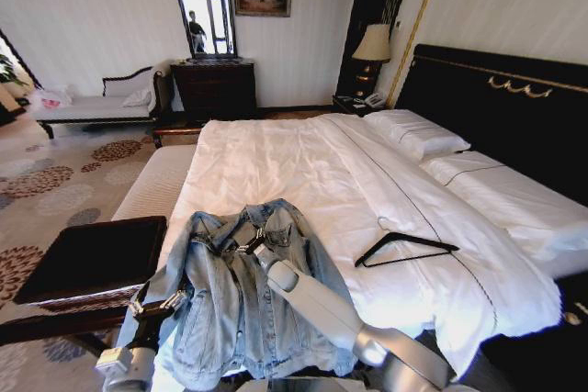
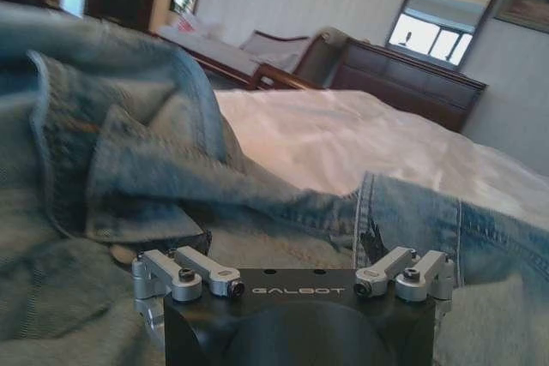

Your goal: Pick up the clothes from the bed and hang them on the clothes hanger.

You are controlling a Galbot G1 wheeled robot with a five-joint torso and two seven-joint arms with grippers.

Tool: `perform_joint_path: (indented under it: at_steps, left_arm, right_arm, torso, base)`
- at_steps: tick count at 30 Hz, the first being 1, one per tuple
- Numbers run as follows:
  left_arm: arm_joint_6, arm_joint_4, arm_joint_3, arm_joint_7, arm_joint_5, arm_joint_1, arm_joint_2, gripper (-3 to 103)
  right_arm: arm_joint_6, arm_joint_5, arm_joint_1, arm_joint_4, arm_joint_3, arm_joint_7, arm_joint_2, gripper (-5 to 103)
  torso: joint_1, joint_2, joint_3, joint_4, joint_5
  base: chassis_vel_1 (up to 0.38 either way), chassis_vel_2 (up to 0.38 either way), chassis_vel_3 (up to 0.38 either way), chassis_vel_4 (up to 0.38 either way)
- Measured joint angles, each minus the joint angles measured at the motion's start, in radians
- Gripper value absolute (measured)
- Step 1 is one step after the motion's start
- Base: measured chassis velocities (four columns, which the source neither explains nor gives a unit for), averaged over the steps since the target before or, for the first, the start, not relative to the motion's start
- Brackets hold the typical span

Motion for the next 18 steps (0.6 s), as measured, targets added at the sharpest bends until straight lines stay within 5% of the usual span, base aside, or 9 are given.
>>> perform_joint_path:
  at_steps: [8, 18]
  left_arm:
    - [0.033, -0.041, 0.003, -0.015, 0.003, -0.015, 0.001, 98]
    - [0.047, -0.076, 0.046, -0.026, 0.080, -0.027, -0.006, 100]
  right_arm:
    - [0.013, -0.059, 0.018, -0.113, 0.051, 0.060, 0.078, 97]
    - [0.010, -0.038, 0.066, -0.177, -0.008, 0.106, 0.064, 97]
  torso:
    - [0.000, 0.000, 0.000, 0.0002, 0.0001]
    - [0.000, 0.000, 0.000, 0.0000, 0.0002]
  base:
    - [0.000, 0.000, 0.000, 0.000]
    - [0.000, 0.000, 0.000, 0.000]
